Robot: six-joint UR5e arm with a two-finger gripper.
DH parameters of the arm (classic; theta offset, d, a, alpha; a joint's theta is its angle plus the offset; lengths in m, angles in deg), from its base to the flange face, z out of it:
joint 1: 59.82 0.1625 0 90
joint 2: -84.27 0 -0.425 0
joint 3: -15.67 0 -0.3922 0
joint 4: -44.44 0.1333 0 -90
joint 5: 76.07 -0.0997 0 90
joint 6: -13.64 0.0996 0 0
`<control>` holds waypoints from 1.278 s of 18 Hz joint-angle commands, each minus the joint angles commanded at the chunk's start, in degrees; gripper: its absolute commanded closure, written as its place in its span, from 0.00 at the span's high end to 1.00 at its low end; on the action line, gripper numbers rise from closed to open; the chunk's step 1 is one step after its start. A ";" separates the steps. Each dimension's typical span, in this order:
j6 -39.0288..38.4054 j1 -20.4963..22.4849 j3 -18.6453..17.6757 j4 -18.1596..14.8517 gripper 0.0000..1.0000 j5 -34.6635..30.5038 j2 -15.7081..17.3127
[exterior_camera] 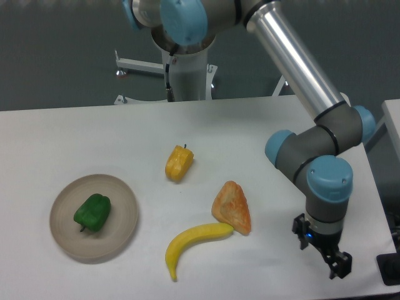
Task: Pick up the green pepper from the plate
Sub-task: 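Move the open gripper over the green pepper on the beige plate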
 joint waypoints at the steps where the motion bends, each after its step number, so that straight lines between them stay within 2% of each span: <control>1: -1.06 -0.44 -2.19 0.09 1.00 0.80 1.67; 3: -3.52 -2.01 -6.59 0.09 1.00 0.98 5.27; 7: -14.66 -4.56 -13.71 0.09 1.00 1.68 11.16; 12: -31.01 -9.22 -22.41 0.44 1.00 3.79 17.32; 15: -38.75 -13.00 -26.46 0.79 1.00 3.88 19.96; 20: -53.16 -18.10 -28.40 1.32 1.00 5.20 21.37; 23: -58.97 -21.79 -28.67 1.32 1.00 5.20 21.46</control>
